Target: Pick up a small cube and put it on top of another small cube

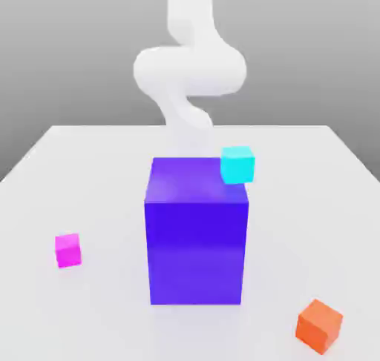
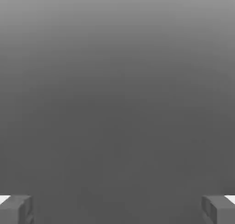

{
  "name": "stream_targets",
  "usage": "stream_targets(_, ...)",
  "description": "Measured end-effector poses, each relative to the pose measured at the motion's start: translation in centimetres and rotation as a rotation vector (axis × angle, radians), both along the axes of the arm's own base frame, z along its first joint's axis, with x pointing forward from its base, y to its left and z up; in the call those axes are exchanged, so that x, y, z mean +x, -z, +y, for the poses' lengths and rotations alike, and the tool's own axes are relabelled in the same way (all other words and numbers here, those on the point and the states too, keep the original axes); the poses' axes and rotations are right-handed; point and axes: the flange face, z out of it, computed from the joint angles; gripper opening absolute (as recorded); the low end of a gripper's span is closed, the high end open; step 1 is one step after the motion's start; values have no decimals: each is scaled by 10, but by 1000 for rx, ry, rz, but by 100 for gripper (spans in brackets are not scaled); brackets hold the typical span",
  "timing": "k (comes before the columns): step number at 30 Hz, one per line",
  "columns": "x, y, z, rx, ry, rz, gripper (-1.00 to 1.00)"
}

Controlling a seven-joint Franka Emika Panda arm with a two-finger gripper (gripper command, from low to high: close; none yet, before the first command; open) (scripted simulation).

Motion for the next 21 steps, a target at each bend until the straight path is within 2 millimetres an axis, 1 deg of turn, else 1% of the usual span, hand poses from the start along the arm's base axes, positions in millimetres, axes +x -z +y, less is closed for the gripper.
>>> stream_targets(2,17,32,-17,5,78,48,0)
stream_targets(5,35,80,-47,19,189,116,0)
stream_targets(8,45,128,-78,40,297,181,0)
stream_targets(10,47,161,-100,59,369,224,0)
stream_targets(12,46,194,-122,80,440,266,0)
stream_targets(15,36,242,-153,119,545,326,0)
stream_targets(18,20,290,-181,166,649,384,0)
stream_targets(21,-2,335,-205,219,750,439,0)
